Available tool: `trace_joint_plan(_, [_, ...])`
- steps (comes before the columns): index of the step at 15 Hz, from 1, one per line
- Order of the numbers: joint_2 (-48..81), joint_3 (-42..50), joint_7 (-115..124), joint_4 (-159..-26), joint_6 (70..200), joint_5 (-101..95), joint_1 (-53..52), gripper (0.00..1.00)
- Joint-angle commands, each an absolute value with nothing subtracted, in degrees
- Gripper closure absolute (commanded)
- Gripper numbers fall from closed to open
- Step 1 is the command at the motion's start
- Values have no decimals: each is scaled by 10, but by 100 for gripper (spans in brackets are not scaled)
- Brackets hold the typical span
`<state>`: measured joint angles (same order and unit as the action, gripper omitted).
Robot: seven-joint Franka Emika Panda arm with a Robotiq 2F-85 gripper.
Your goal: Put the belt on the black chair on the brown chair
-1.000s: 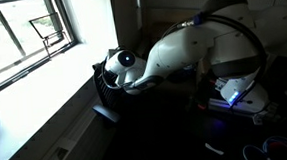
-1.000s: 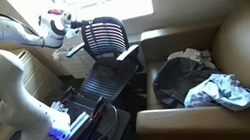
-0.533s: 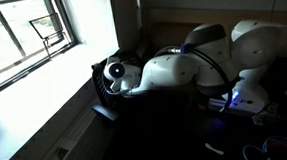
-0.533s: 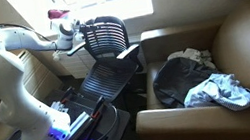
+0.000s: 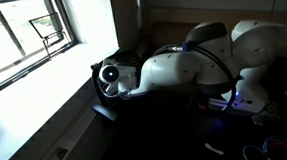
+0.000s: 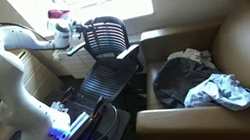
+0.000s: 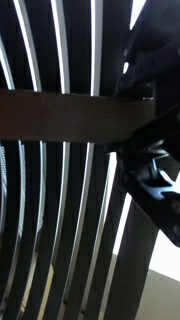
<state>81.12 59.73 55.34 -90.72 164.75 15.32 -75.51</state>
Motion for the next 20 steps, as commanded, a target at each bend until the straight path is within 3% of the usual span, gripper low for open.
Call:
trace_joint_plan(1, [811, 584, 562, -843, 1668, 118, -697, 93])
trace_joint_plan(4, [779, 581, 544, -863, 1699, 110, -691, 97])
trace_joint_plan(11, [695, 592, 524, -1009, 1807, 126, -727, 94])
trace_joint_plan(15, [723, 705, 538, -1062, 1845, 184, -780, 94])
trace_joint_plan(20, [730, 867, 547, -1122, 1799, 252, -817, 94])
